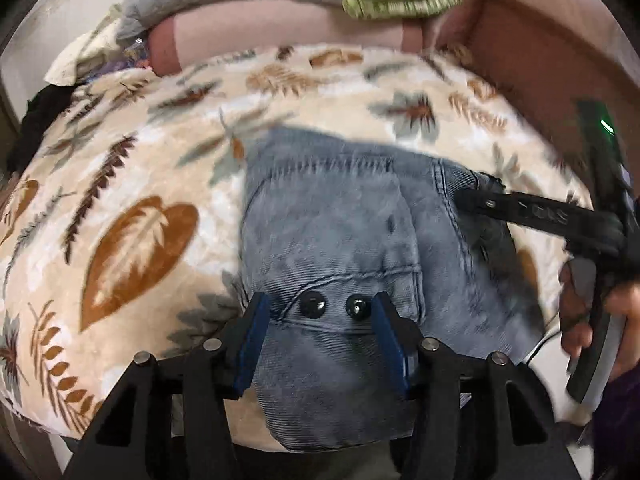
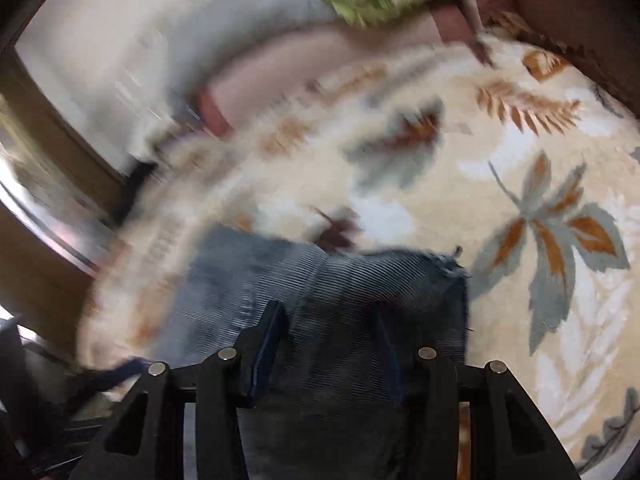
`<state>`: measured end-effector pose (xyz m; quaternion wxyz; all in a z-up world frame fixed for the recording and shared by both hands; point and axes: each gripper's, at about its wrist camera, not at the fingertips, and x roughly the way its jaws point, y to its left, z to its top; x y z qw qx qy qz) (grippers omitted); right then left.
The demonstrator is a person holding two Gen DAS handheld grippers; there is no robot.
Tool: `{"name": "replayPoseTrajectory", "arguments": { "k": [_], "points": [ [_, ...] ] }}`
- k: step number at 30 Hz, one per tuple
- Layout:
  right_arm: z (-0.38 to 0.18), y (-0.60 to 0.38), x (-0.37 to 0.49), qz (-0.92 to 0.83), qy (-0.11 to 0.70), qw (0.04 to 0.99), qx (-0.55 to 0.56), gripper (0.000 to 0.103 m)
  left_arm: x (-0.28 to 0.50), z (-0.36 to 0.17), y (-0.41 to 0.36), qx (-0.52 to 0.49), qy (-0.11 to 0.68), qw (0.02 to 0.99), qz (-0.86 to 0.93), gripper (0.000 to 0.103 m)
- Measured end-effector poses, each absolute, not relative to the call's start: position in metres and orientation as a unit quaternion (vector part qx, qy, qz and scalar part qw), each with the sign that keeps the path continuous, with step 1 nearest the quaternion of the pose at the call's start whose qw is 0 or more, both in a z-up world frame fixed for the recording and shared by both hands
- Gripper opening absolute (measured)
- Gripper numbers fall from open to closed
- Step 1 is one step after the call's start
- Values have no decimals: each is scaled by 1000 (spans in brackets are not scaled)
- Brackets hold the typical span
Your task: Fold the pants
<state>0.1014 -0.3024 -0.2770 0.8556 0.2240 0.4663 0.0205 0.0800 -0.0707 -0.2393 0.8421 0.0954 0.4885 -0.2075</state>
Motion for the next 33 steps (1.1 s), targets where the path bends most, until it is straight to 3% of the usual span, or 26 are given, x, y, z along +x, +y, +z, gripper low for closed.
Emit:
{"name": "replayPoseTrajectory", "arguments": {
  "k": [7,8,9,10,14,18,25,26,28,30,33],
  "points": [
    [-278,-305,122,12,477,855,204,57,89,-262,-70,91,505,836,-194,65],
    [-279,-304,125,8,473,859,197,58,91,-262,-72,93,506,836,-188,74],
    [-278,-303,127,6,472,860,196,61,94,-262,-72,98,507,839,-172,89],
    [-278,-304,130,2,472,859,197,62,98,-264,-70,92,512,839,-157,93],
    [-270,-305,127,1,472,856,212,63,102,-265,-55,33,545,823,-157,94],
    [-256,-311,99,12,447,861,243,63,81,-250,-45,53,514,843,-151,93],
    [-230,-285,40,56,438,876,194,62,59,-219,-43,68,463,870,-155,93],
    [-230,-282,34,58,443,875,188,61,56,-218,-46,77,459,871,-157,93],
    [-233,-273,25,71,455,871,173,43,51,-221,-53,106,455,871,-155,93],
    [-242,-264,22,71,474,864,154,35,50,-231,-58,126,465,863,-152,93],
    [-265,-252,20,68,510,847,132,30,48,-248,-57,138,489,848,-152,93]
  ]
}}
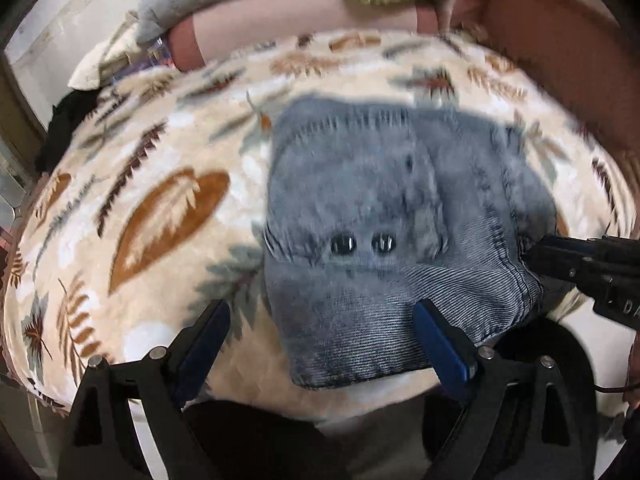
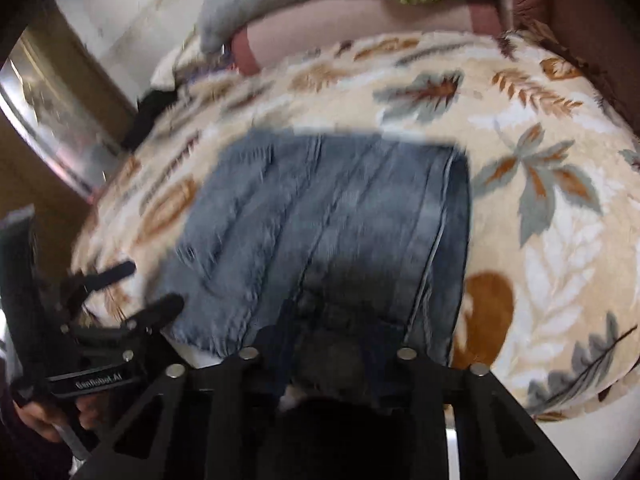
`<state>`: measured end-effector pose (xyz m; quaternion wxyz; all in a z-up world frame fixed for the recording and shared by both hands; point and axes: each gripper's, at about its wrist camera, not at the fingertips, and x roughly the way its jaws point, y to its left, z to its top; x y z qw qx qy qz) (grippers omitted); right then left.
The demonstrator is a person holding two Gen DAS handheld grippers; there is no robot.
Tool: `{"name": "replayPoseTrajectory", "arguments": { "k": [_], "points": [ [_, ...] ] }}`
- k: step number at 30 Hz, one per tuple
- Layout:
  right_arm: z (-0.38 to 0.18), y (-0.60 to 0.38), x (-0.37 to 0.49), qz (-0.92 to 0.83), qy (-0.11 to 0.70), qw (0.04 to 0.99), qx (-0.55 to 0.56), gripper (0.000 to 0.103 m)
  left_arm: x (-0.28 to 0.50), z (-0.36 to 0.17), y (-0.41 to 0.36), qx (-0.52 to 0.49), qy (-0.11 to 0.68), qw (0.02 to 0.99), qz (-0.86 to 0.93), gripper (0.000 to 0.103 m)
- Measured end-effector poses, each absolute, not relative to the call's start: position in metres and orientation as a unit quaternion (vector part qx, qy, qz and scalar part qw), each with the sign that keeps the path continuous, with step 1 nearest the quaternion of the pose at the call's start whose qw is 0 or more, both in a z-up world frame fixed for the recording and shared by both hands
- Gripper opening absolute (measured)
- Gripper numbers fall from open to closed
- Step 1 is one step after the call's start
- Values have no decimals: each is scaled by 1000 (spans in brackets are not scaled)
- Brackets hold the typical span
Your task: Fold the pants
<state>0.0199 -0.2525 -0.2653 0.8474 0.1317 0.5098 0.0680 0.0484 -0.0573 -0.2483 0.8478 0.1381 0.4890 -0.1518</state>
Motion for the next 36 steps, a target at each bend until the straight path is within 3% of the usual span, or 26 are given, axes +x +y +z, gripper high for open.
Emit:
{"name": "replayPoseTrajectory", "arguments": {
  "k": [5,12,17,20,22,36],
  "points": [
    [-259,-257,18,74,512,845,139,30,55,-245,-48,106,506,839,-168,93],
    [-232,-291,18,65,443,868,213,30,92,-212,-31,87,466,868,-145,93],
    [-233,-294,20,33,444,876,185,31,125,-226,-15,41,490,859,-140,93],
    [-244,-304,22,15,459,865,203,44,138,-237,-10,0,514,842,-162,93],
    [-250,-310,22,12,464,860,213,57,138,-242,-10,-22,524,832,-180,93],
    [-285,-343,34,27,483,832,272,61,138,-249,-39,12,523,811,-261,93]
  ]
}}
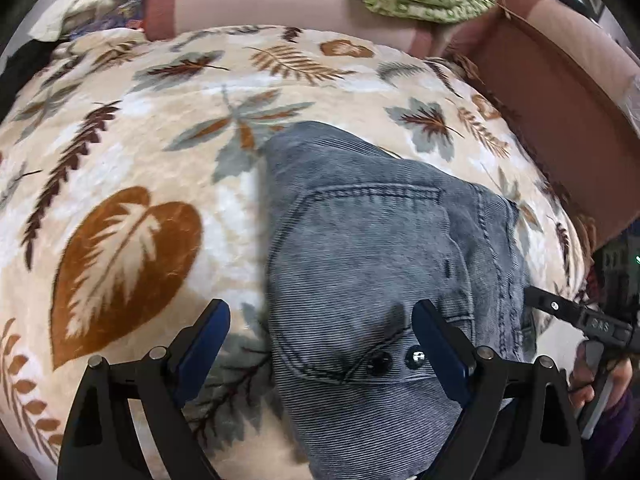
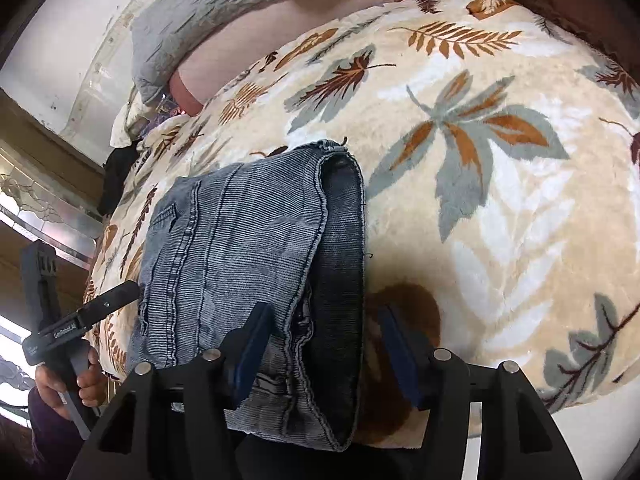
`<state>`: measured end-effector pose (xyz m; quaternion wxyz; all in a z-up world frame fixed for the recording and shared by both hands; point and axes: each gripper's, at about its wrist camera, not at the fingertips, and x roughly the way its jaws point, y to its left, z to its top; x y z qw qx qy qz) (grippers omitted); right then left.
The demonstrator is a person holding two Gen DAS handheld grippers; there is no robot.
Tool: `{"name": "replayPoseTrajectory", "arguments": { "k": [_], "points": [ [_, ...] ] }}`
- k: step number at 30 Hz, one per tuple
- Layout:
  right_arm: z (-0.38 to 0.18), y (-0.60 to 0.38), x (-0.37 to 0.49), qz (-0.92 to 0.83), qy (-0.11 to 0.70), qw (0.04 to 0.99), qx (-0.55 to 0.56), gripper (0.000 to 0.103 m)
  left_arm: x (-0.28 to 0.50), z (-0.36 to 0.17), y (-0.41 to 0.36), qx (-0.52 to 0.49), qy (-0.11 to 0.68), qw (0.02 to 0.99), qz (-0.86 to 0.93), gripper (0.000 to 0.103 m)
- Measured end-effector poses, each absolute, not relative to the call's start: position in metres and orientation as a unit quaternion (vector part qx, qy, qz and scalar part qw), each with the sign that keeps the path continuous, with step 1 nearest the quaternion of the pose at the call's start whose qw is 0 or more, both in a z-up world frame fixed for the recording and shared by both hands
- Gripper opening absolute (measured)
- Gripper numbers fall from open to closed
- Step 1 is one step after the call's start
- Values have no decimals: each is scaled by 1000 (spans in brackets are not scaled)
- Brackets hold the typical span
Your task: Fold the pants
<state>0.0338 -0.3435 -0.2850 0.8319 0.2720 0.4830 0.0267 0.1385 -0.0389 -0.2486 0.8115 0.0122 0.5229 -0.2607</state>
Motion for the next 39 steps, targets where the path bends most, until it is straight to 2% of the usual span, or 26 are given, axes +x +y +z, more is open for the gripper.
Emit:
{"name": "replayPoseTrajectory", "arguments": {
  "k": [4,13,17,24,39],
  "points": [
    [-288,-348,37,37,477,830,287,64,138,-253,-45,20,524,802,-285,93],
    [-291,-346,45,59,470,829,298,72,125,-252,-64,106,491,828,-249,93],
    [-290,-331,54,94,475,825,290,72,122,-252,-68,126,479,835,-241,93],
    [-291,-310,66,113,478,828,270,75,124,-254,-69,118,484,833,-240,93],
    [-295,-303,75,147,468,832,259,75,137,-263,-70,91,492,829,-250,93]
  ]
}}
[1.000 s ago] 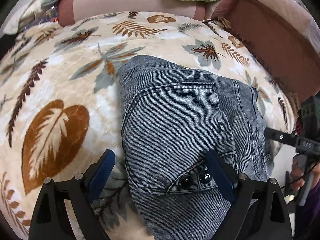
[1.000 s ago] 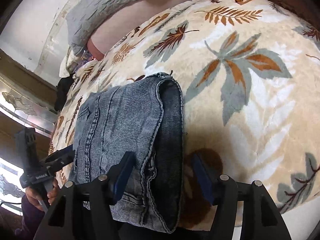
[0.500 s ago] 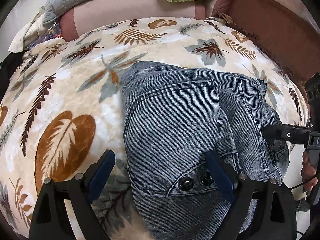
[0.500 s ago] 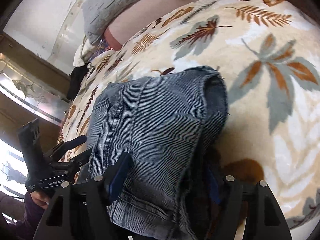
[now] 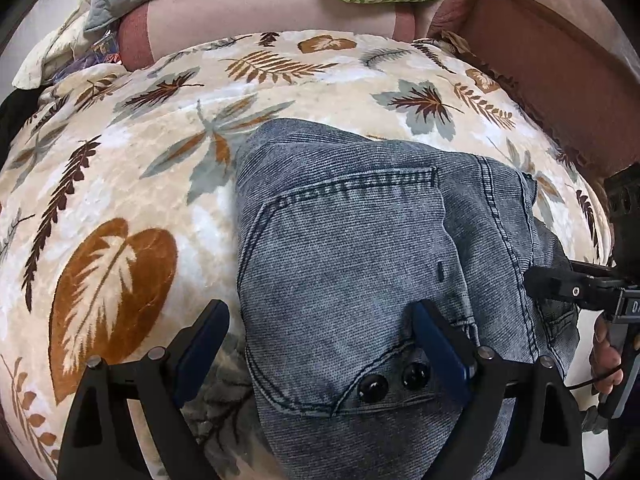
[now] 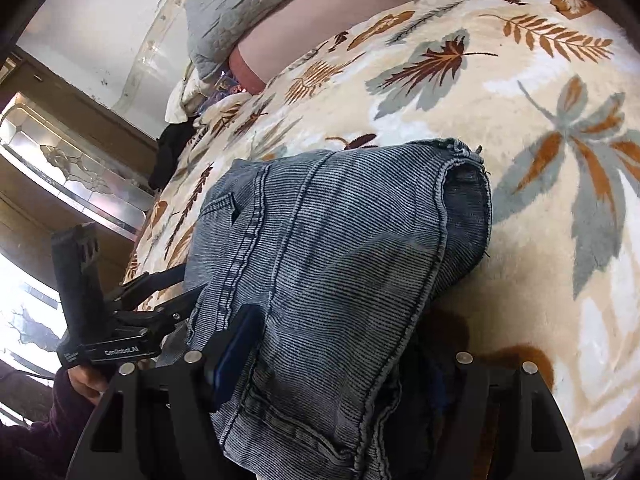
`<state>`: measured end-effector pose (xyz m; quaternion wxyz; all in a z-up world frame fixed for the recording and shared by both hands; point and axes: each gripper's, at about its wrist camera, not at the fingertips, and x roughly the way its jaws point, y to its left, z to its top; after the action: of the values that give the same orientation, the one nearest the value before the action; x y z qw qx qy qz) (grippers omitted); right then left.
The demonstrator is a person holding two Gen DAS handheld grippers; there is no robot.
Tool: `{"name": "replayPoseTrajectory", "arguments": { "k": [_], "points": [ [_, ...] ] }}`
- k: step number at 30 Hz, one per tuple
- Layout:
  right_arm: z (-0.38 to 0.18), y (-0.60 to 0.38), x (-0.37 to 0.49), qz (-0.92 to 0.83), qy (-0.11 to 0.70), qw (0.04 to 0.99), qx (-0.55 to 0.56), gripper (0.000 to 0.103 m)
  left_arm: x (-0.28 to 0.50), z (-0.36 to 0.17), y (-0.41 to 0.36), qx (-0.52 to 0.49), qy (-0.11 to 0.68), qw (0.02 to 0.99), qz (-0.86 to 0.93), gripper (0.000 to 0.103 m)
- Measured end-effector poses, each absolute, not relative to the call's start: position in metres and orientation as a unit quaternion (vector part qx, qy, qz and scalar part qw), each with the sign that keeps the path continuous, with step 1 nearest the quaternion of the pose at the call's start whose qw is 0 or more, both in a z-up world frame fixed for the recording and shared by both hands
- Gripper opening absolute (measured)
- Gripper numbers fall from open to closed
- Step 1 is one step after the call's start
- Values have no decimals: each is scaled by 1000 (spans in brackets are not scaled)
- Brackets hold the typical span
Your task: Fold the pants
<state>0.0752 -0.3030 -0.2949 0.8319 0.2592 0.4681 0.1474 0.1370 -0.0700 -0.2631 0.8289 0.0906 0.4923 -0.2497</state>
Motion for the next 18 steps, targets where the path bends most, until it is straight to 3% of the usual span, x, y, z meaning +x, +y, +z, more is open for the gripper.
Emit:
{"name": "replayPoseTrajectory", "arguments": {
  "k": [6,13,18],
  "points": [
    [-294,-298,76,147,461,840,247,72,141,-265,-70,78,492,828,-257,91],
    [-288,-286,76,129,455,856,209,48,136,-261,-75,85,474,829,-285,61],
    [-279,-274,75,120,446,871,170,41,138,-257,-71,81,470,831,-286,39]
  ]
}}
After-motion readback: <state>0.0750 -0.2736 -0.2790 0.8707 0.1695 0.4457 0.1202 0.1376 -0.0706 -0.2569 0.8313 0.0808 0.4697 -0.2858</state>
